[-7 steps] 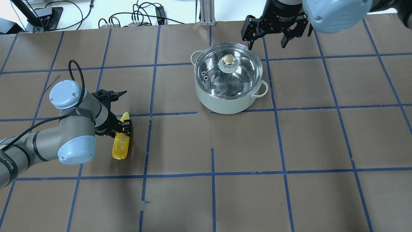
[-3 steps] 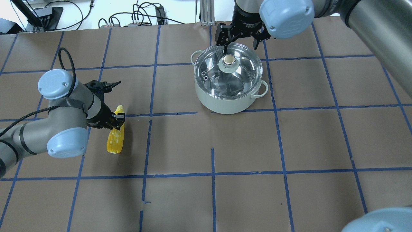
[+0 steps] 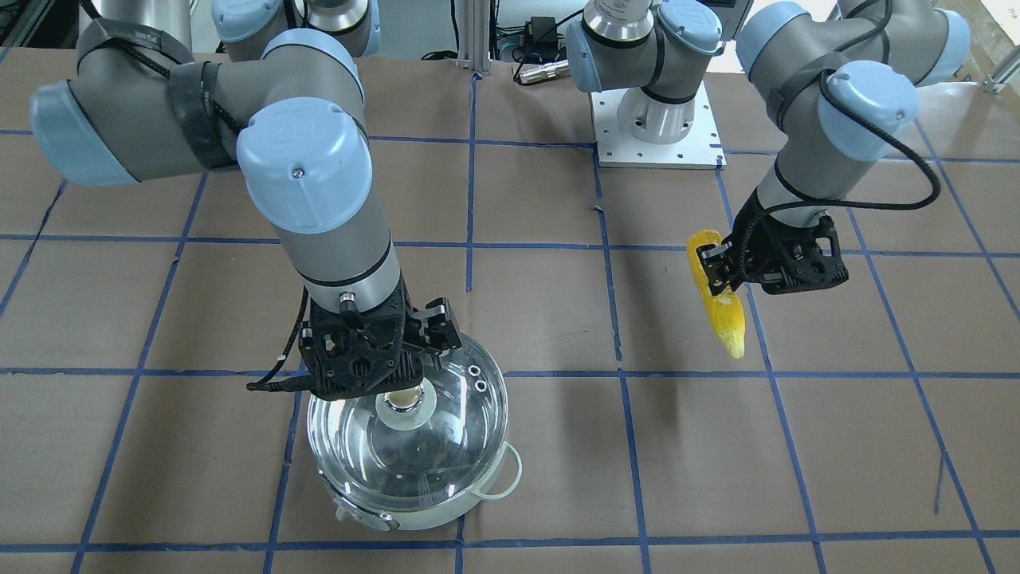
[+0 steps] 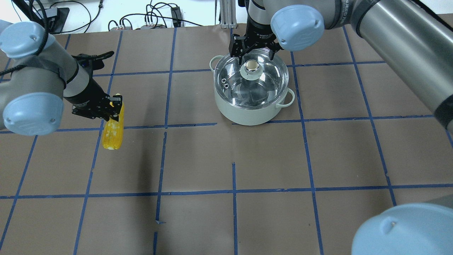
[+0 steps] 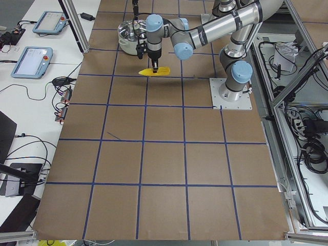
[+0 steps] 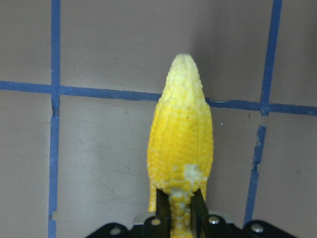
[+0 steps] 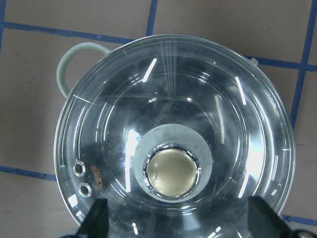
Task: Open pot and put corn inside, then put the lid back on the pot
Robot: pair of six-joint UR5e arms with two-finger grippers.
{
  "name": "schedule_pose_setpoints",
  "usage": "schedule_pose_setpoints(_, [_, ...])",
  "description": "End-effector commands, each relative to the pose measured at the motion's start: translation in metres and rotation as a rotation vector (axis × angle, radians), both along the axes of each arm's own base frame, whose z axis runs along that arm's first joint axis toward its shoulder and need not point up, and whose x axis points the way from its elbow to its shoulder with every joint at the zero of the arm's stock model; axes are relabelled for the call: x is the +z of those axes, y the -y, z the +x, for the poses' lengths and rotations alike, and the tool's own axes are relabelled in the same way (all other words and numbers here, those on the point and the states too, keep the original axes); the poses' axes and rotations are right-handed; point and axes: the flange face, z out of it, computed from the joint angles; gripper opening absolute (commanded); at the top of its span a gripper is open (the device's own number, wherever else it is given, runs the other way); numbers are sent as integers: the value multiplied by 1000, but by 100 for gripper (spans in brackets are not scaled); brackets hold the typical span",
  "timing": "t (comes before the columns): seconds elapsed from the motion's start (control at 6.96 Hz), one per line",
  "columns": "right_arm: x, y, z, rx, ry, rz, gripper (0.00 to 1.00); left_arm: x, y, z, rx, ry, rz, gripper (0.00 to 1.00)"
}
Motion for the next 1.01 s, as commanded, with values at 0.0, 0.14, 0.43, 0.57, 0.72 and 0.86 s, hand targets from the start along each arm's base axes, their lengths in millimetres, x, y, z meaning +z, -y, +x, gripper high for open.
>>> schedule_pose_setpoints(0.0, [-15, 7, 12, 2, -2, -24, 98, 26, 8, -14, 8, -8, -5, 18])
schedule_pose_setpoints(0.14, [-18, 9, 13, 2, -4, -22, 97, 24, 8, -15, 8, -4, 0, 18])
schedule_pose_setpoints(0.43, [-29, 13, 14, -2, -7, -5, 91, 20, 5, -15, 5, -1, 5, 18])
schedule_pose_setpoints(0.57, [-31, 14, 14, -1, -7, -4, 88, 20, 6, -15, 5, -1, 5, 18])
schedule_pose_setpoints(0.72, [-32, 14, 14, -1, -9, -1, 85, 19, 5, -15, -7, -1, 2, 18])
schedule_pose_setpoints(0.86, [-32, 14, 14, -1, -9, -1, 77, 17, 5, -14, -9, -3, 4, 18])
